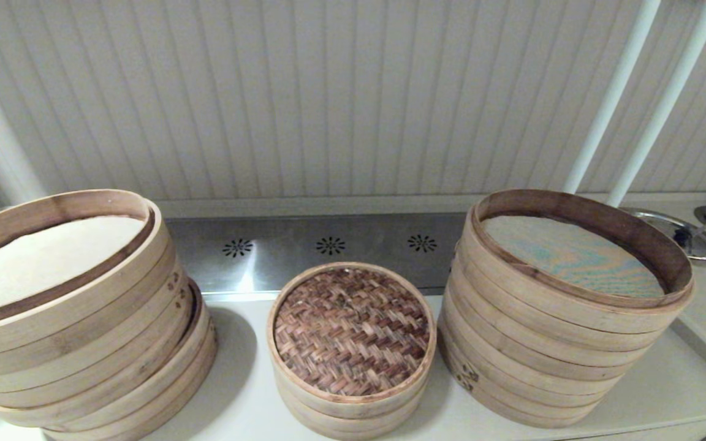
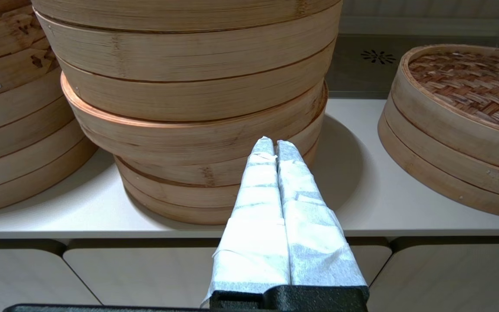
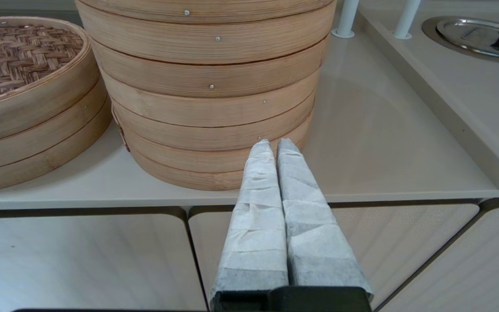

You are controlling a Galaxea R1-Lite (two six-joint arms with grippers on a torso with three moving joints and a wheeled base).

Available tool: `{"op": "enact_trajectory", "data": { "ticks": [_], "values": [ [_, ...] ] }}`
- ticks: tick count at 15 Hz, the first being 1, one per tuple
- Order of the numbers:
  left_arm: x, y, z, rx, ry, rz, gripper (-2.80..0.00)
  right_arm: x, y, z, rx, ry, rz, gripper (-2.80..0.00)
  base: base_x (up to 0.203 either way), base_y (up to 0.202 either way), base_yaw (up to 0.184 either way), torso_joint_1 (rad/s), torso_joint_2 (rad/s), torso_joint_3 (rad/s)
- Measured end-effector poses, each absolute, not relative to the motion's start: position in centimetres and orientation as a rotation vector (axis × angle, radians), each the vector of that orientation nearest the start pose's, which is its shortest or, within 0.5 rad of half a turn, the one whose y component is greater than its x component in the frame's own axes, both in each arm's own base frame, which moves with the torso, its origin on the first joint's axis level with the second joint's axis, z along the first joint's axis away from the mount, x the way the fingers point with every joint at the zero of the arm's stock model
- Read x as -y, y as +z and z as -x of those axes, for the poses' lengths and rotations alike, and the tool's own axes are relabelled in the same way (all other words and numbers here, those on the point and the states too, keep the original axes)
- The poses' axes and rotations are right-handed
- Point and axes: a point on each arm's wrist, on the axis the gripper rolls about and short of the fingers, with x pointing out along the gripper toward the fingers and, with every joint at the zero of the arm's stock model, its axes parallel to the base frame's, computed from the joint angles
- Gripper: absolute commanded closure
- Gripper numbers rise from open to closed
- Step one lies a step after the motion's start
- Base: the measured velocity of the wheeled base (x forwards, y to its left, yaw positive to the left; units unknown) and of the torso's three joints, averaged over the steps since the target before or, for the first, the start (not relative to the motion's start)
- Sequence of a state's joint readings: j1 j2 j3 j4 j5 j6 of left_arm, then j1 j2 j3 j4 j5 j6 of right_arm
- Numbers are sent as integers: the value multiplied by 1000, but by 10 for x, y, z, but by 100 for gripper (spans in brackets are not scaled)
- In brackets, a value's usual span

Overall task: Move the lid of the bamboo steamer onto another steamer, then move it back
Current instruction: Pick up the steamer

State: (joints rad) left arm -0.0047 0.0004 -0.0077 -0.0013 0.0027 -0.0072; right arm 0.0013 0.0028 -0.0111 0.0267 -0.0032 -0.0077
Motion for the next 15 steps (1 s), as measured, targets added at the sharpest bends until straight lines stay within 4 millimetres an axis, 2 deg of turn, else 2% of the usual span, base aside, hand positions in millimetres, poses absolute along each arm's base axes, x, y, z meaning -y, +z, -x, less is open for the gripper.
{"op": "enact_trajectory", "data": {
  "ticks": [4,6,10,15],
  "values": [
    [0,78,23,9,-2,7,0,0,85,28,-44,11,11,0,0,0,0,0,0,0],
    [0,78,23,9,-2,7,0,-1,108,34,-30,28,11,0,0,0,0,0,0,0],
    [0,78,23,9,-2,7,0,-2,169,37,30,28,12,0,0,0,0,0,0,0],
    [0,78,23,9,-2,7,0,-2,237,21,55,13,11,0,0,0,0,0,0,0]
  ]
}}
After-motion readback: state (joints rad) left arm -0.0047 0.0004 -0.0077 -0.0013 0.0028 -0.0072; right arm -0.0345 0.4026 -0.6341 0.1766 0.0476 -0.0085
